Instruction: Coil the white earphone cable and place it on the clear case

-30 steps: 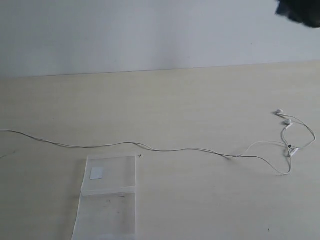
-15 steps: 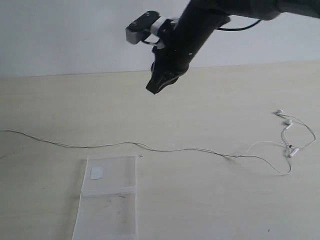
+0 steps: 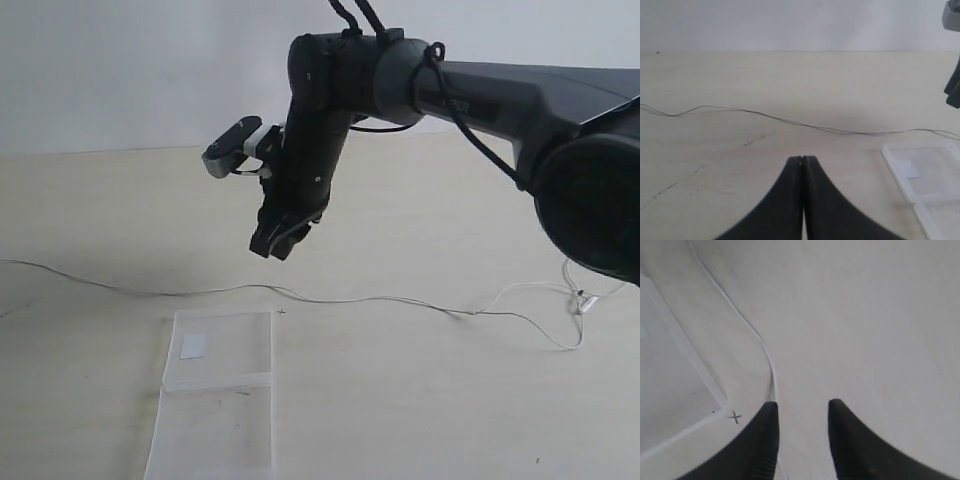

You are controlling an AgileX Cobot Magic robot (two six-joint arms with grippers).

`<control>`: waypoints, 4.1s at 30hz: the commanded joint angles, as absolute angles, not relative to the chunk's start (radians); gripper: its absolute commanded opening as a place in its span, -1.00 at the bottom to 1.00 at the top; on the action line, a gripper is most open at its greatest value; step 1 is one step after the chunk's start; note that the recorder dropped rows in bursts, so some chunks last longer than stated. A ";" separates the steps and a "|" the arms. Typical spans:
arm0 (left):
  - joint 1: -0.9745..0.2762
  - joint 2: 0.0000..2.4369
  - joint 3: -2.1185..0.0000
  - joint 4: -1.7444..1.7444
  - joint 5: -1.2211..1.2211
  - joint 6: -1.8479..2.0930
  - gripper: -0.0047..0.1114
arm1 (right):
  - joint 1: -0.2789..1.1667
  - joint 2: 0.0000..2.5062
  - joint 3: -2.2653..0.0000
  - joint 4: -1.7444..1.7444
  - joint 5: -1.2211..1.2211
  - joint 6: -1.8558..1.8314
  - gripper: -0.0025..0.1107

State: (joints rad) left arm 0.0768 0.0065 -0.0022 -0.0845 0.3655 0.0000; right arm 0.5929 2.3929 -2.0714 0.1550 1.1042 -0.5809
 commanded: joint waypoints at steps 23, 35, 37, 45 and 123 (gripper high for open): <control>0.080 0.000 0.000 -0.092 0.355 0.000 -0.92 | 0.617 2.478 -2.081 0.170 1.086 -0.494 -0.18; 0.080 0.000 0.000 -0.092 0.355 0.000 -0.92 | 0.617 2.517 -2.081 0.159 1.147 -0.486 -0.33; 0.080 0.000 0.000 -0.092 0.355 0.000 -0.92 | 0.617 2.517 -2.081 0.130 1.170 -0.486 -0.52; 0.080 0.000 0.000 -0.092 0.355 0.000 -0.92 | 0.617 2.517 -2.081 0.120 1.180 -0.485 -0.96; 0.080 0.000 0.000 -0.119 0.030 -0.068 -0.92 | 0.617 1.480 -2.081 -0.114 0.760 -0.547 -0.96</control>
State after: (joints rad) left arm 0.0768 0.0065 0.0002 -0.0958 0.0918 -0.0251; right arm 0.6162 1.4804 -2.0835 -0.1061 0.7637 -0.5529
